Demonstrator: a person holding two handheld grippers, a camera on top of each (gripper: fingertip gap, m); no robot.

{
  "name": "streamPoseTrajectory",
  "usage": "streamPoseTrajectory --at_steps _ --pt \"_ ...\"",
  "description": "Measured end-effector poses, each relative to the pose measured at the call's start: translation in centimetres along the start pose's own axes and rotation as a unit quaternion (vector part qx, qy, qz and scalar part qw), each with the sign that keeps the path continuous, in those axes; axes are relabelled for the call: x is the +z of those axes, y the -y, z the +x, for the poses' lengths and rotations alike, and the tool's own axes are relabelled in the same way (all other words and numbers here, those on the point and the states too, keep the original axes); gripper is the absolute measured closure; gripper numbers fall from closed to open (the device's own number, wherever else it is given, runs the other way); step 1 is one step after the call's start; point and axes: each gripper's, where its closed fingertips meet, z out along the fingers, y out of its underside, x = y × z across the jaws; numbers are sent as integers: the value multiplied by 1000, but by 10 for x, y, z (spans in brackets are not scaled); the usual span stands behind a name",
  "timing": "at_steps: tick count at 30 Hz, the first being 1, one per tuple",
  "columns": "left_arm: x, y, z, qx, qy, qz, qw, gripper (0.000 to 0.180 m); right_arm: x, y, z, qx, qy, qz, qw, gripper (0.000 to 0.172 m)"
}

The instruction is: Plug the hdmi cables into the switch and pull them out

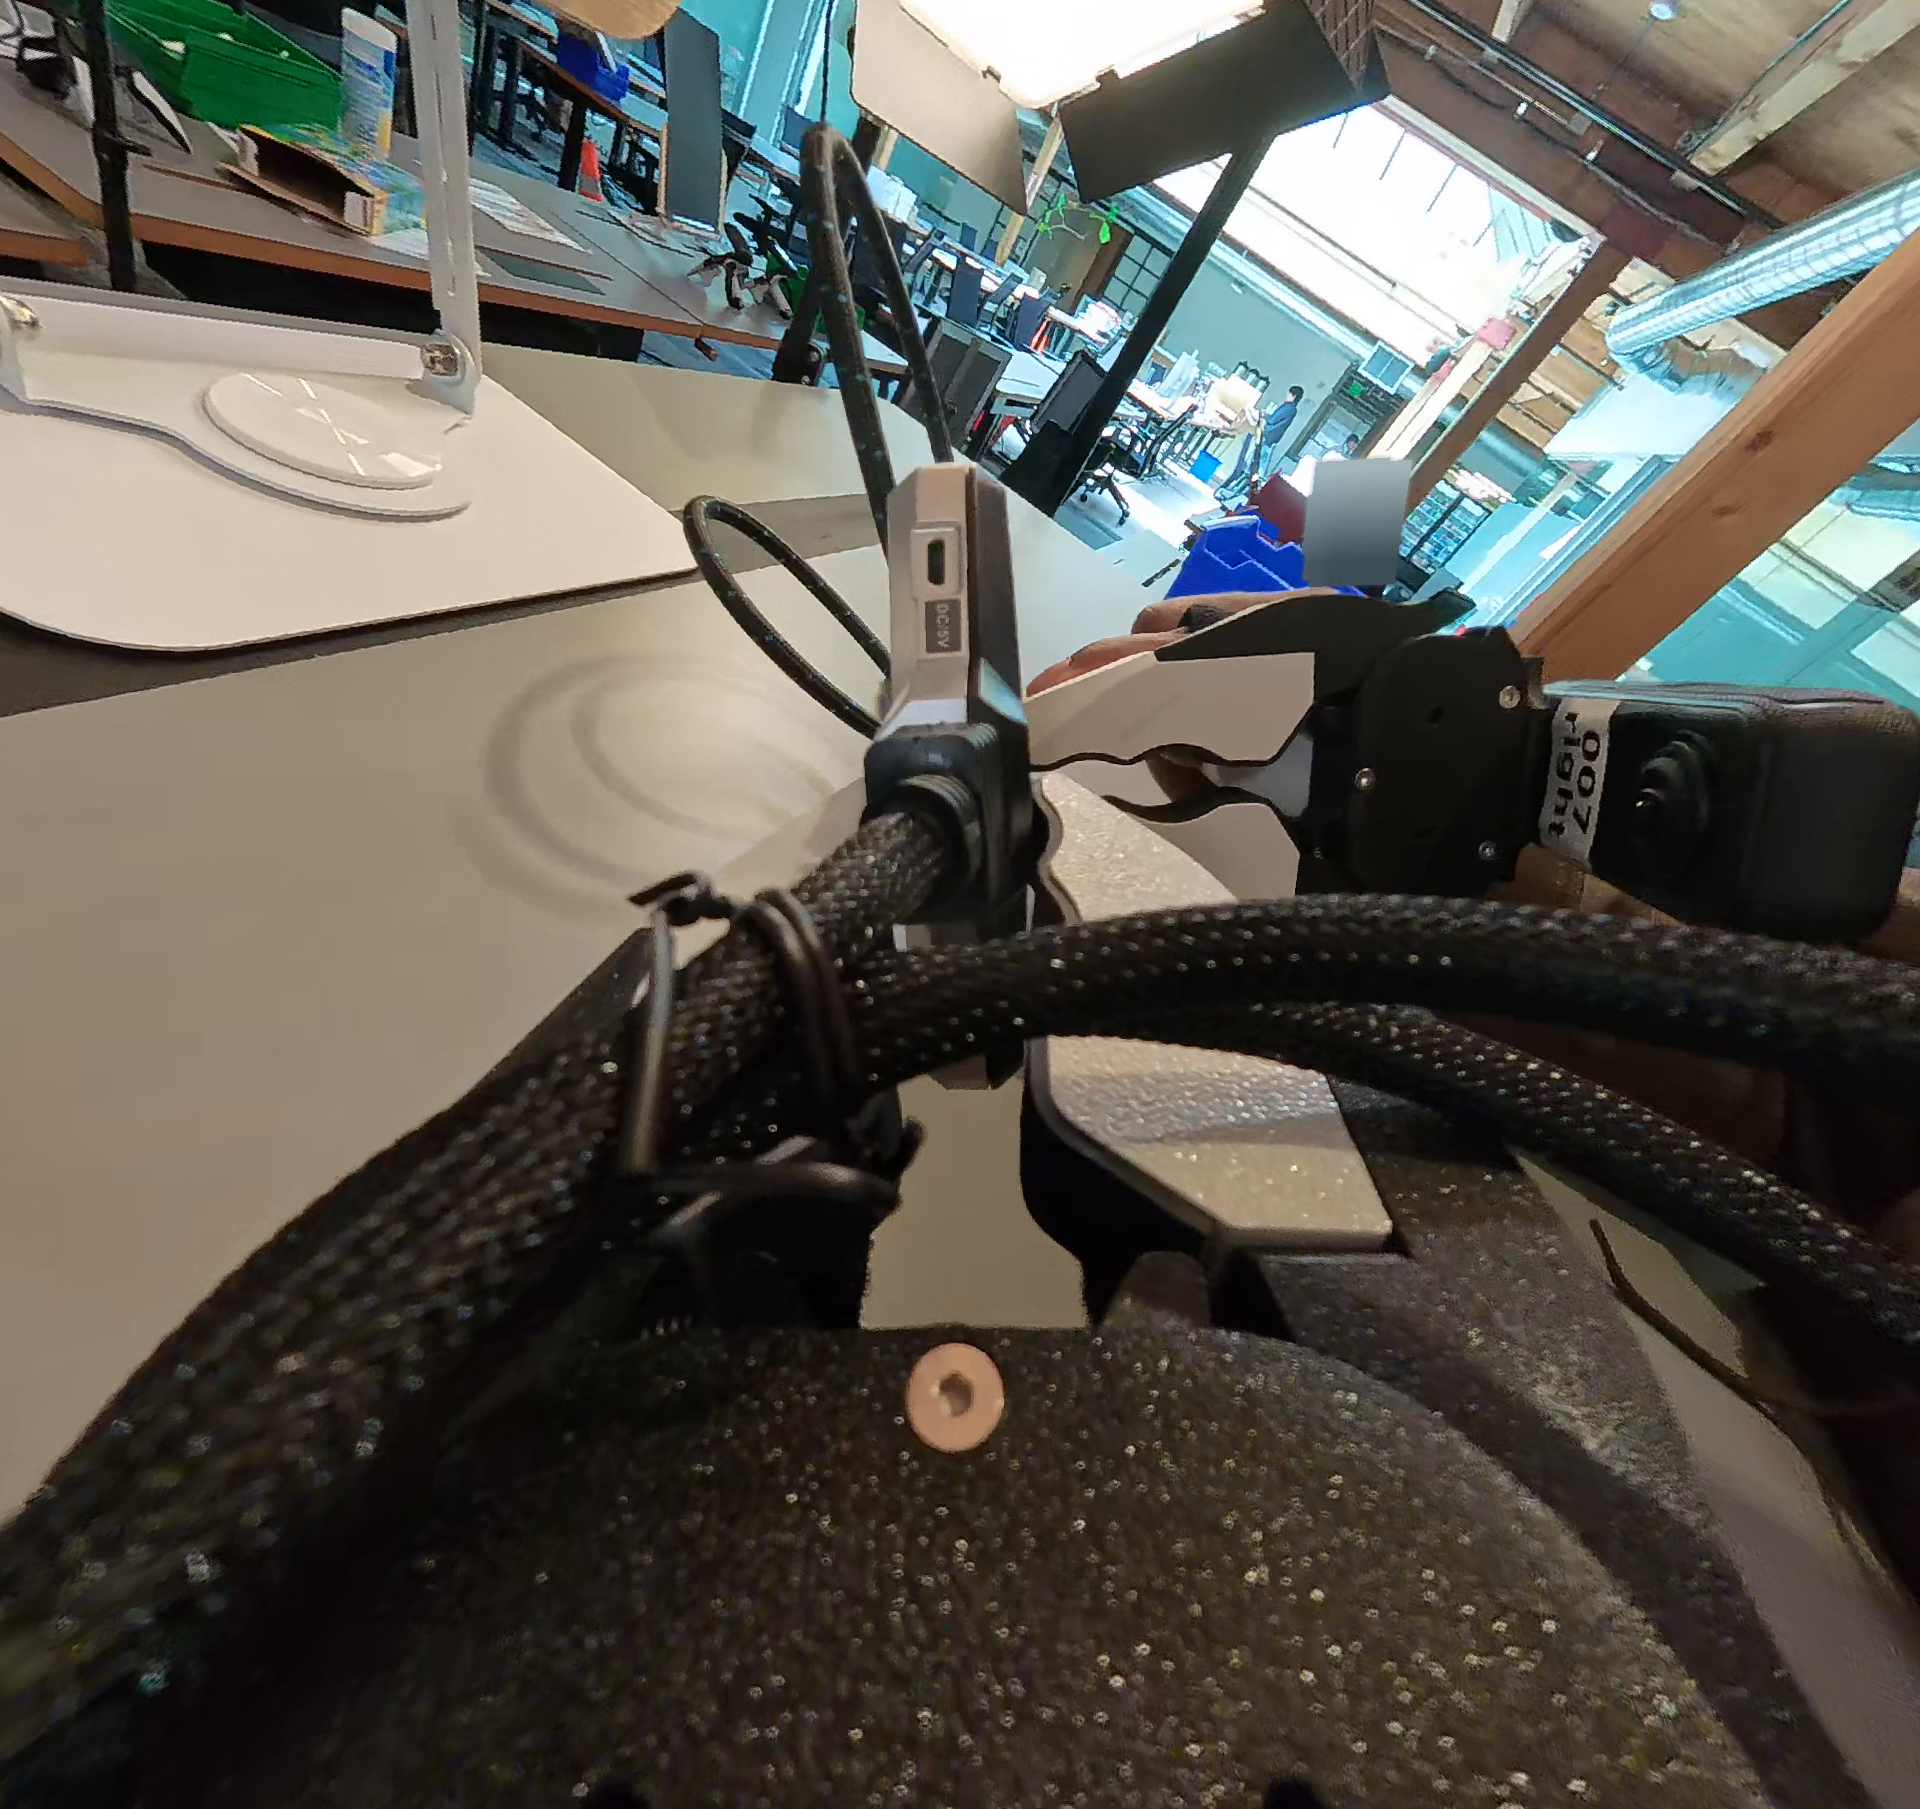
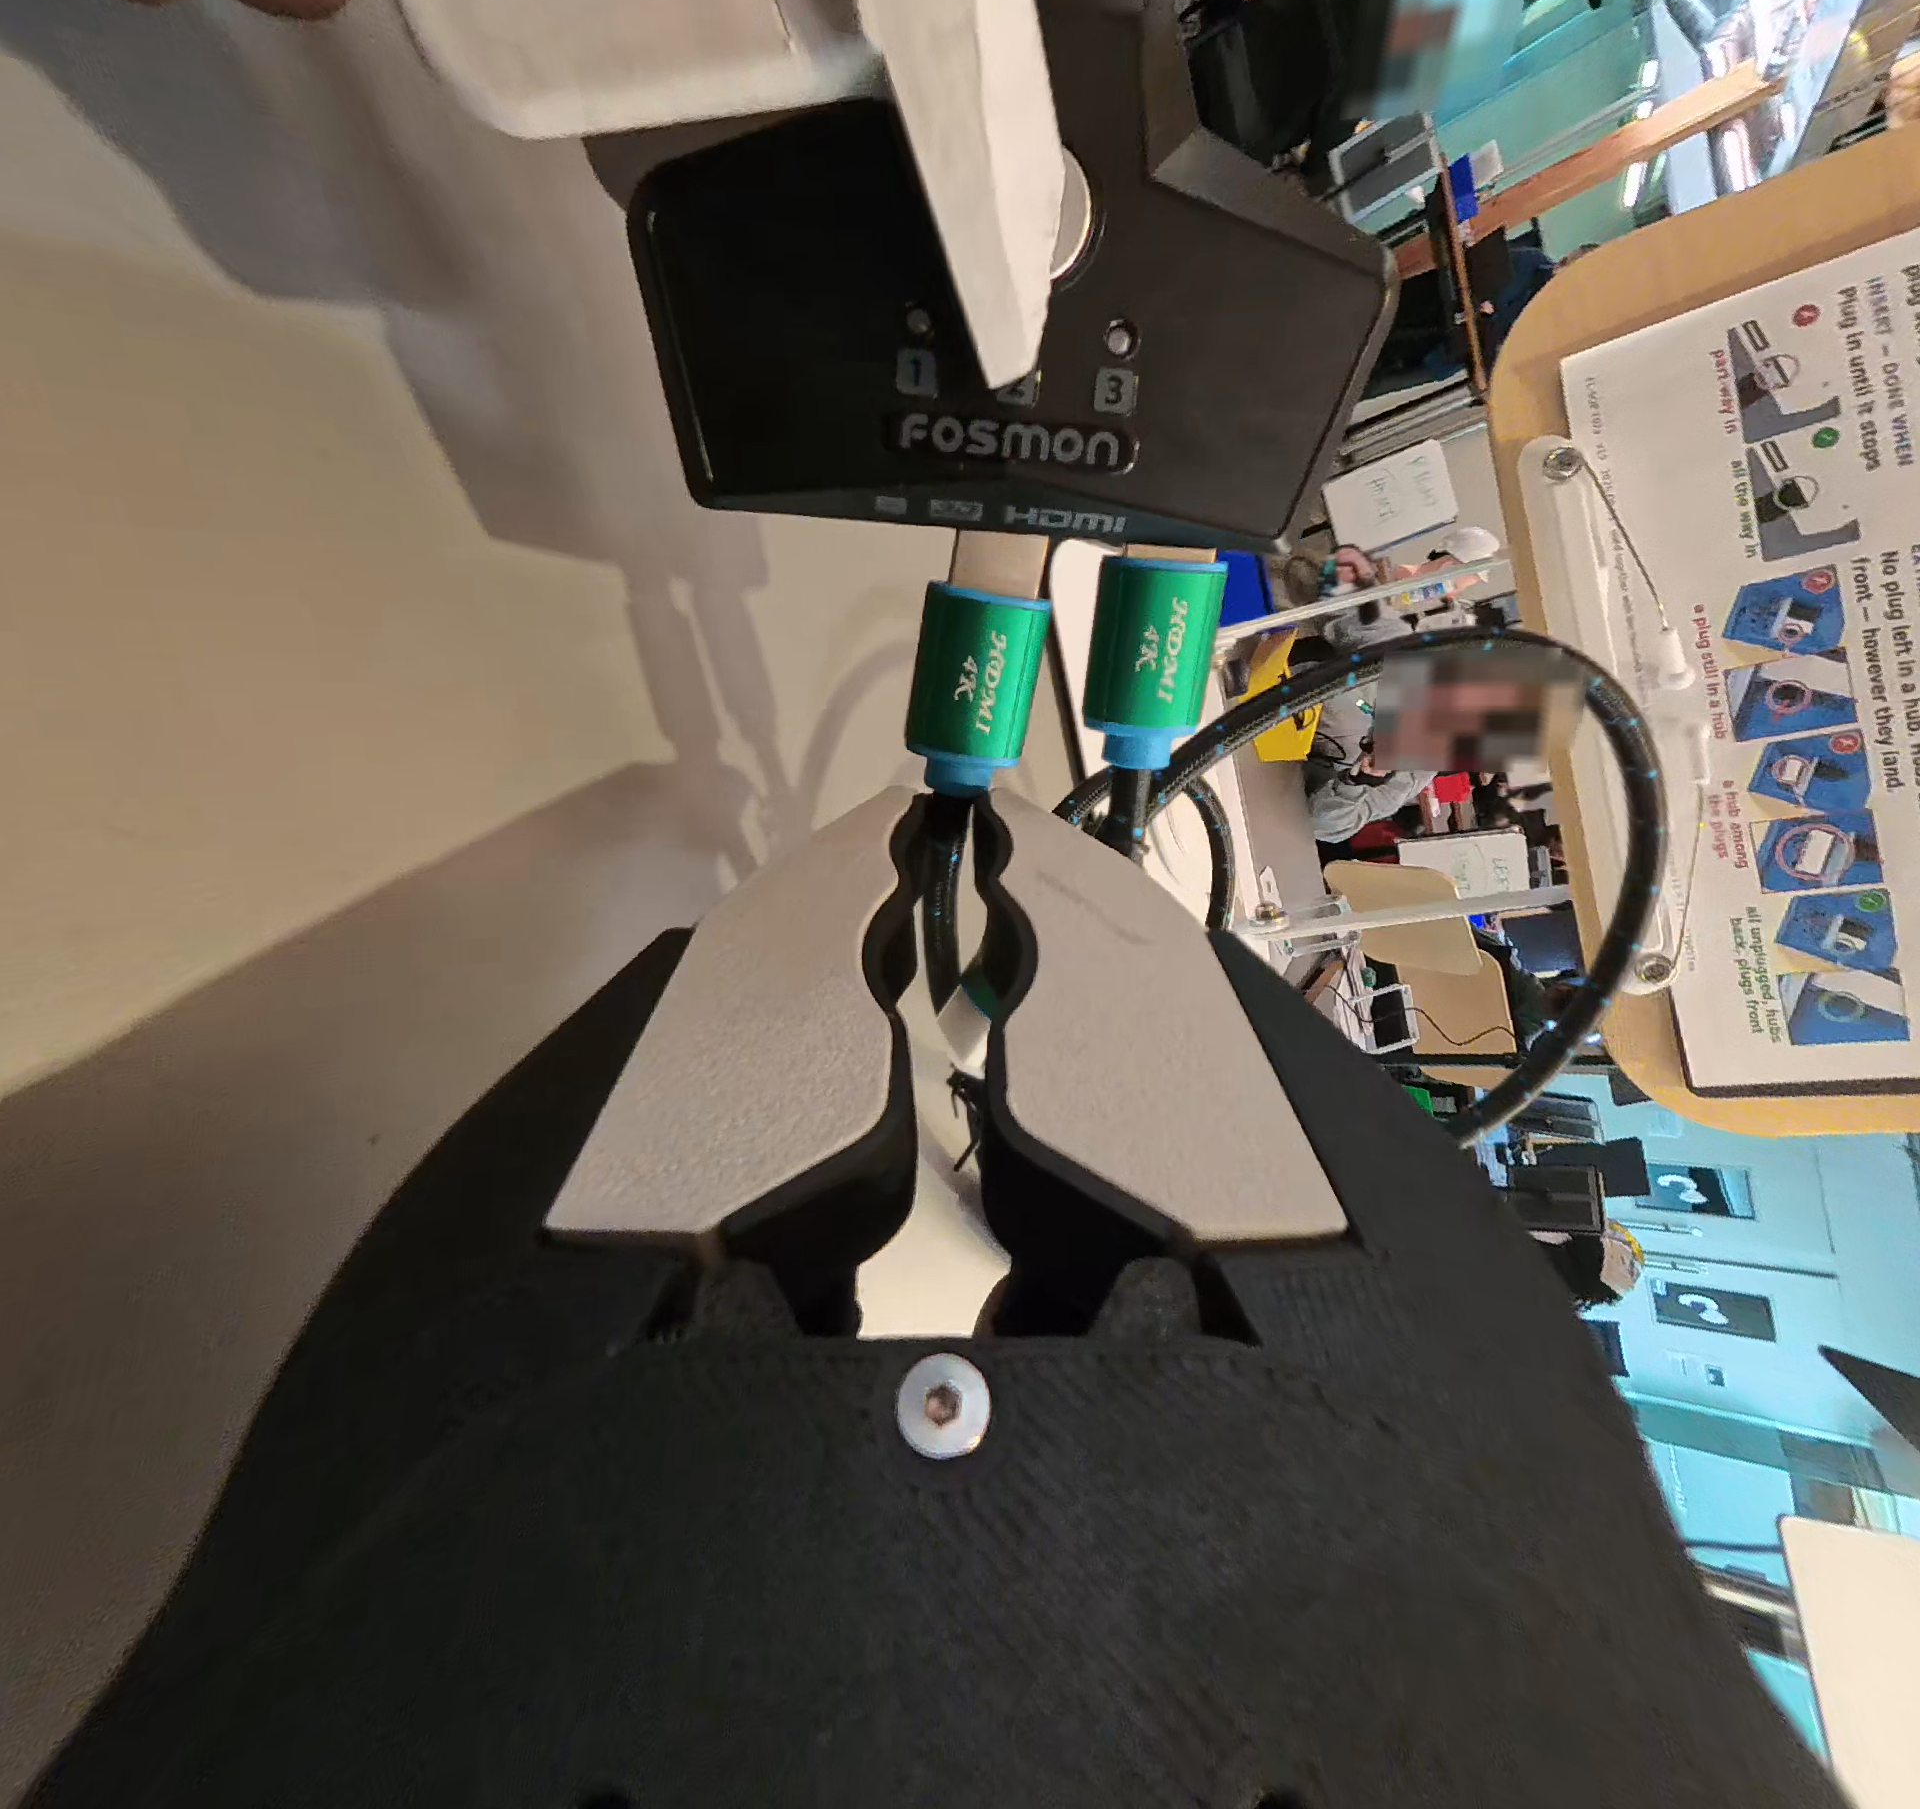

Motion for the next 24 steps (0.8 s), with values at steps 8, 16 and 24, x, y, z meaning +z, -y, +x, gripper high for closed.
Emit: streamPoseTrajectory --at_steps 8,16,24 --pt "2 -2 -2 -38 -10 0 999 158 10 -3 3 -19 -84 13 996 163" --pt "5 -4 -4 -57 -6 -2 998 159 10 -6 6 -30 -117 20 992 163" --pt "10 -7 -9 -45 27 -12 999 159 15 -15 8 -10 -123 -35 992 165"
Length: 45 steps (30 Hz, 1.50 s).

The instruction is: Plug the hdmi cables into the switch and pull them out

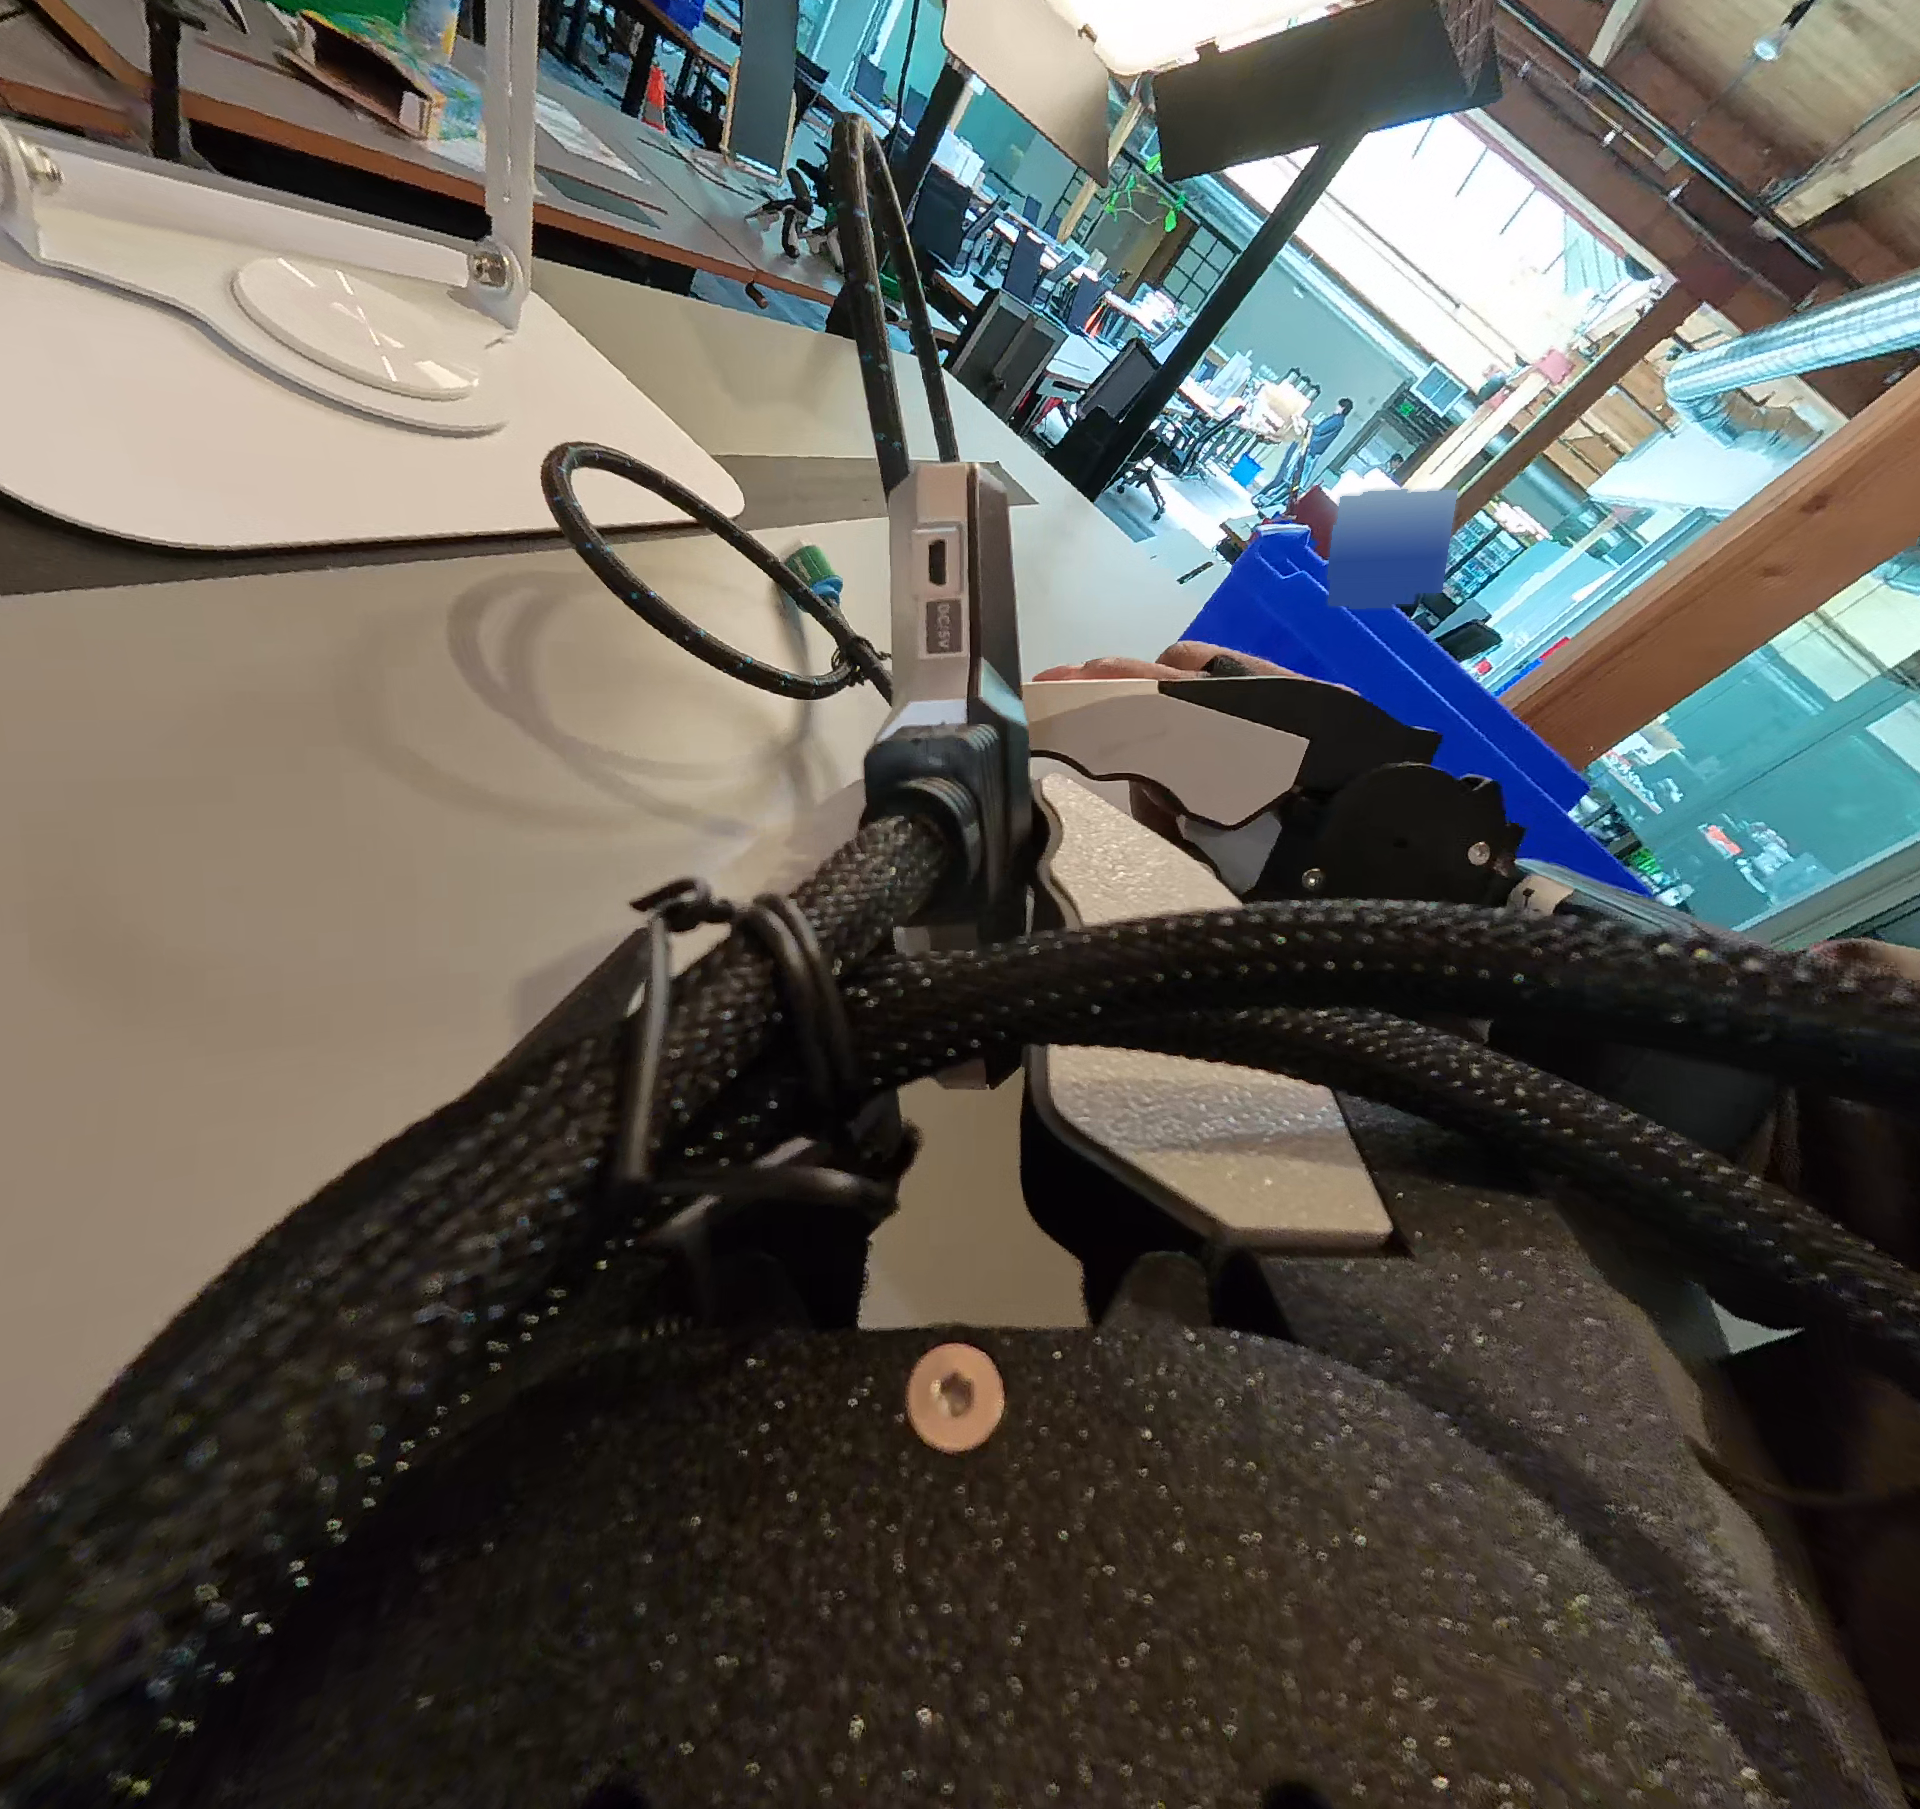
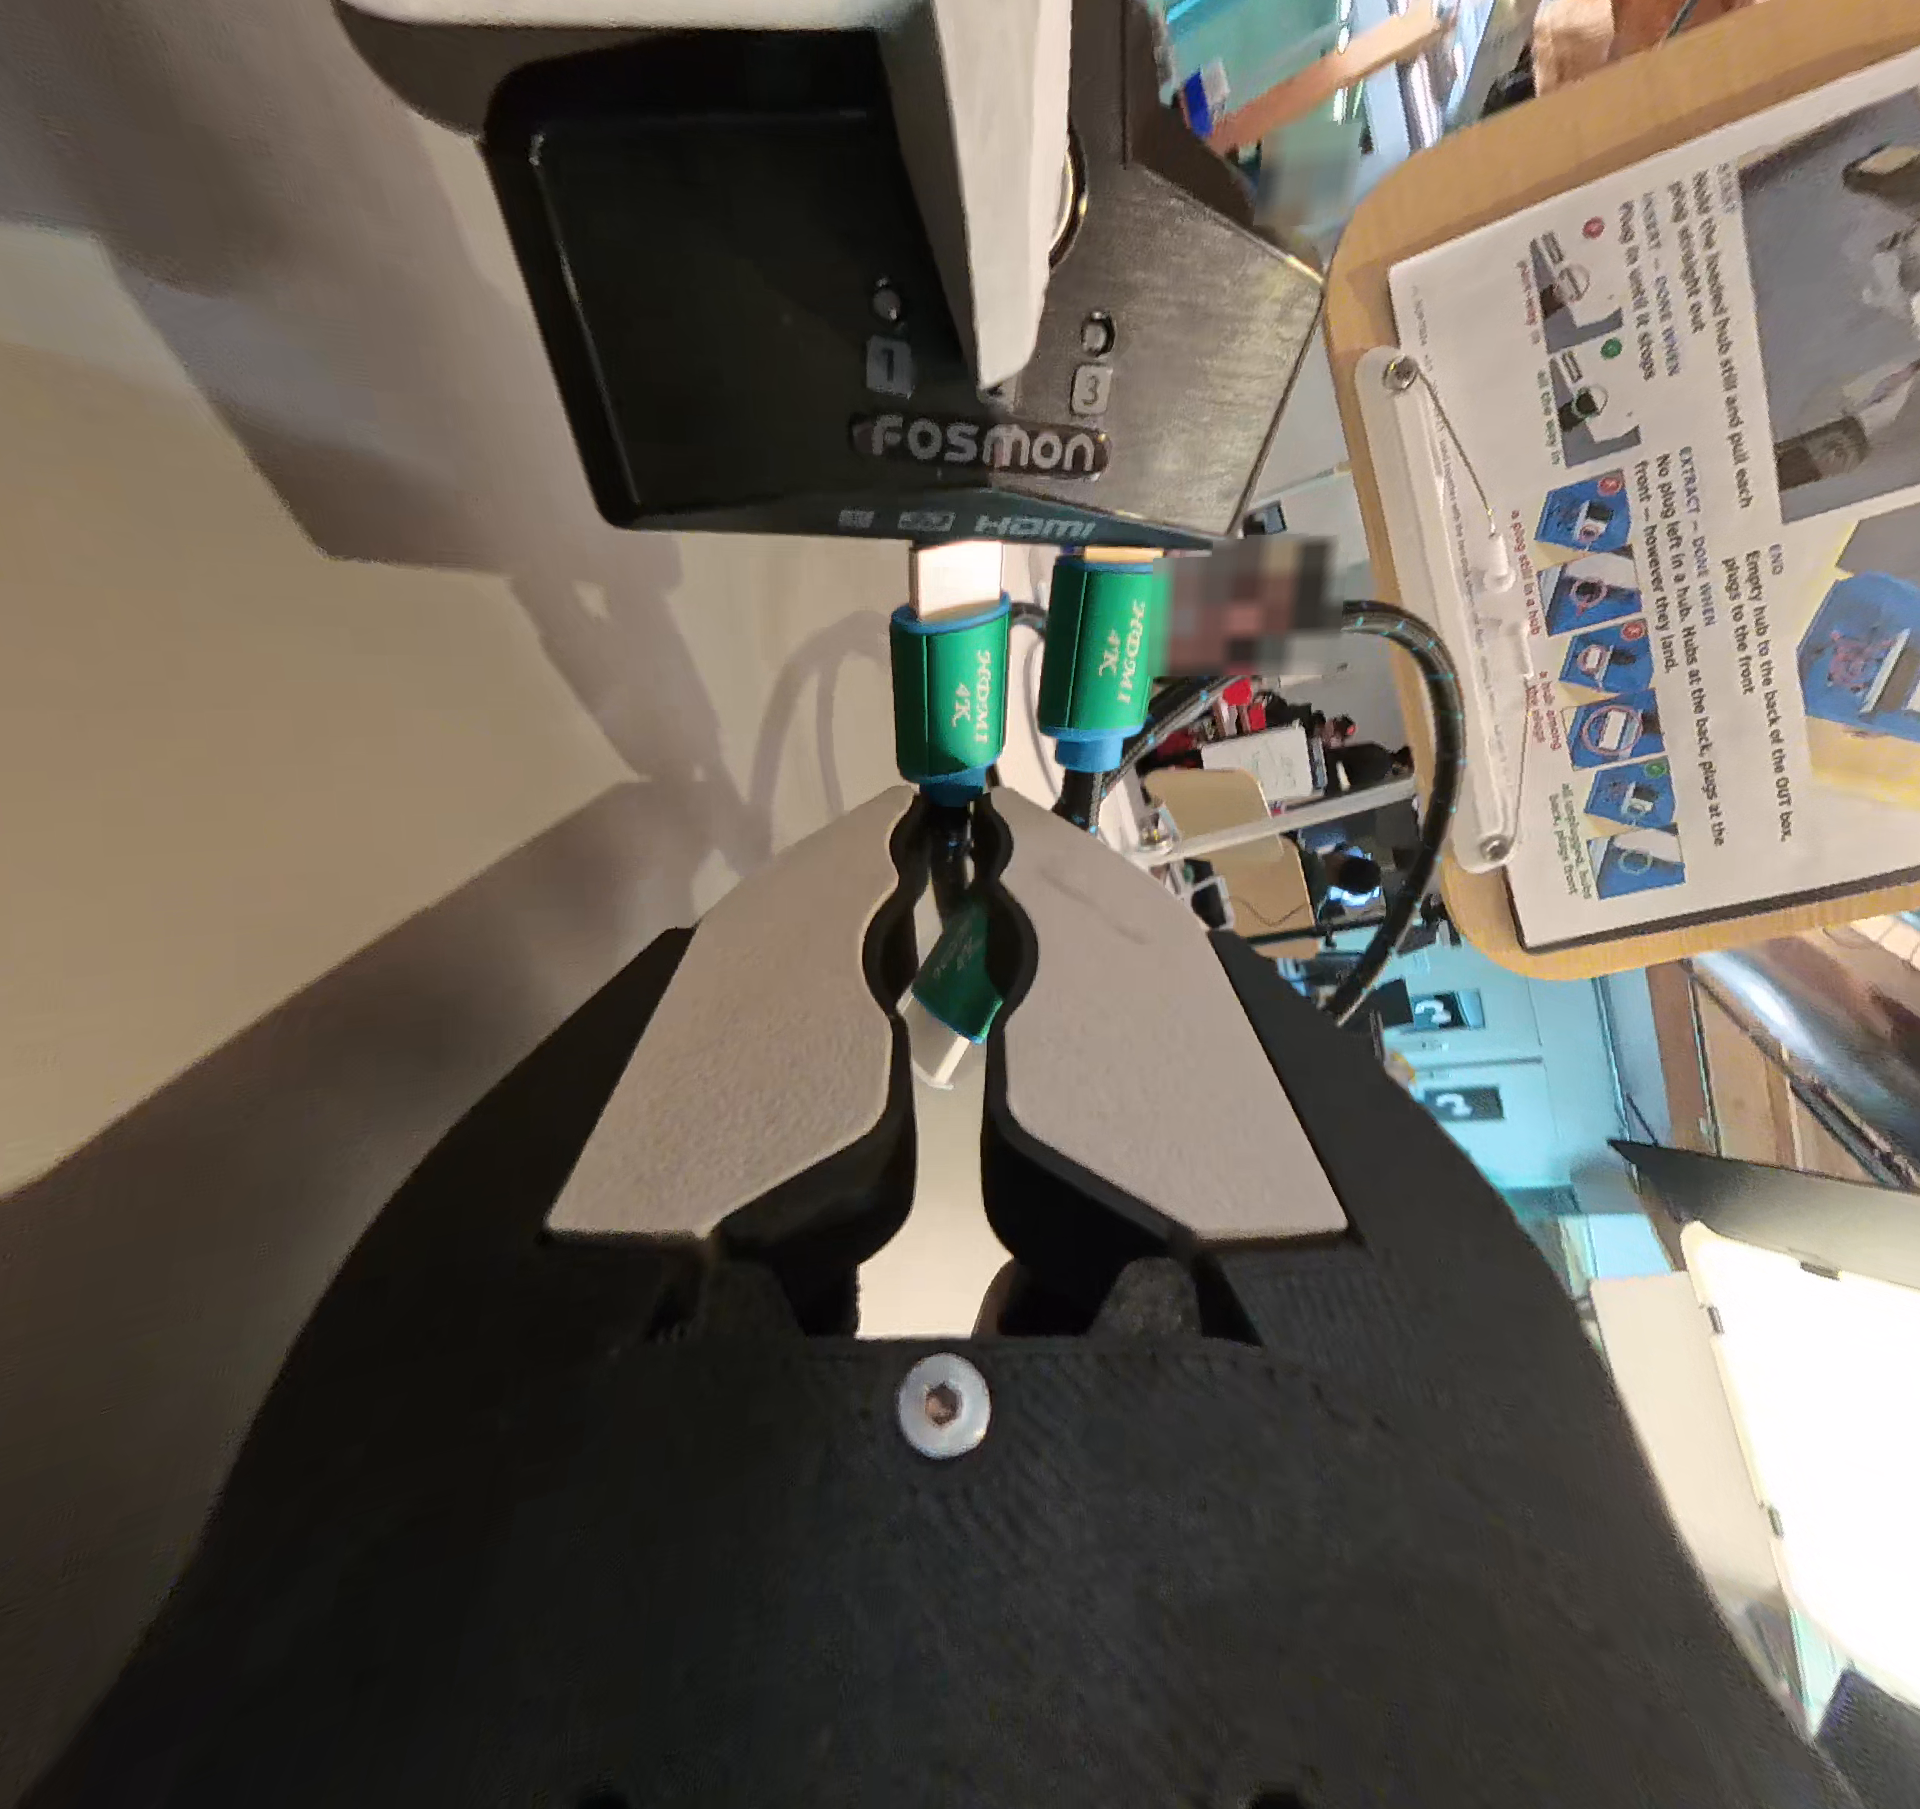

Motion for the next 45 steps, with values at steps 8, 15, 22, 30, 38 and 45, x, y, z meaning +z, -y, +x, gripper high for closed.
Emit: streamPoseTrajectory --at_steps 8,15,22,30,38,45 --pt "4 -1 -6 -72 7 11 997 158 4 -6 -2 33 -8 -70 997 165" --pt "4 4 -9 -81 19 33 996 157 3 -5 -2 53 -21 -103 993 166" --pt "4 2 -9 -77 26 25 996 157 2 -6 -3 53 -23 -115 992 166" --pt "5 2 -9 -77 25 26 996 158 4 -6 -1 51 -33 -87 994 164" --pt "-3 11 -4 -131 -28 59 989 159 -1 7 15 26 -74 0 997 152" --pt "-3 10 1 -170 -57 60 982 159 -7 13 11 -51 -70 64 994 163"
